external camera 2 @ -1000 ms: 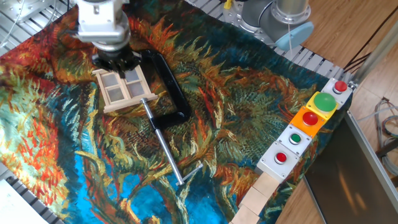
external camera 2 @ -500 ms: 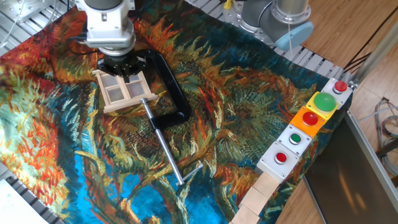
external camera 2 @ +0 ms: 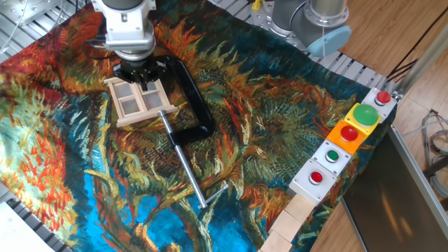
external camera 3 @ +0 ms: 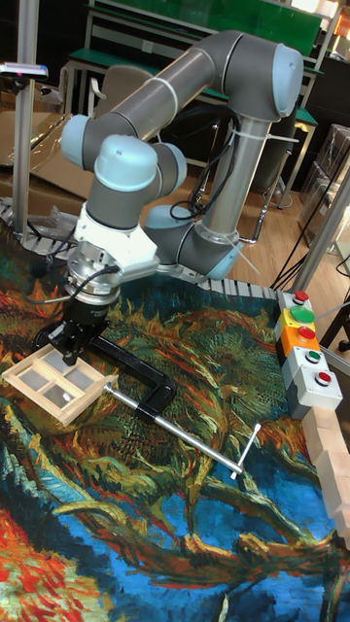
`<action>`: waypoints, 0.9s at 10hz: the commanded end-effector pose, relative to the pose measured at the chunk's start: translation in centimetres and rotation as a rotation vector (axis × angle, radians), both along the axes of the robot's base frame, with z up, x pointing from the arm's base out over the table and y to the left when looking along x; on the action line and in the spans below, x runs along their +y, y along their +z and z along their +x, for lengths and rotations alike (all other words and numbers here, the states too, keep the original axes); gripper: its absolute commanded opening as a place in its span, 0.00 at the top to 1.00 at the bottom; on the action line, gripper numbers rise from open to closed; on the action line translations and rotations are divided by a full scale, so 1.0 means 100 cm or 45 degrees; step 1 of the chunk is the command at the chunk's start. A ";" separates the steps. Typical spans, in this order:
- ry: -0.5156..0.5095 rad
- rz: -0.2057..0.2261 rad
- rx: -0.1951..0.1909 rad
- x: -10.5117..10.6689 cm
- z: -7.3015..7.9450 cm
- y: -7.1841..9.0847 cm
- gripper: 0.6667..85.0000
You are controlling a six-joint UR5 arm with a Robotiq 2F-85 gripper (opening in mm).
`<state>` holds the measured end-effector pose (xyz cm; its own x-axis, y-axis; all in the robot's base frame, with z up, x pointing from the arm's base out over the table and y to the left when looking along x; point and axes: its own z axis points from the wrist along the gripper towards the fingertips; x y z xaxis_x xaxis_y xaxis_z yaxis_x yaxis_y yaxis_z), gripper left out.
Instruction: Open a sliding window
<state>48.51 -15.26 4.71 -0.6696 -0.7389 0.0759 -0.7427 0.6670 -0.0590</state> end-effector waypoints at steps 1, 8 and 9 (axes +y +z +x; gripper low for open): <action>-0.026 0.014 -0.017 -0.006 -0.002 -0.001 0.62; 0.038 -0.054 0.026 -0.004 -0.013 -0.008 0.59; 0.067 -0.079 0.028 -0.009 -0.013 -0.008 0.59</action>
<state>47.37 -15.47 3.78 -0.6541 -0.7478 0.1133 -0.7561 0.6507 -0.0703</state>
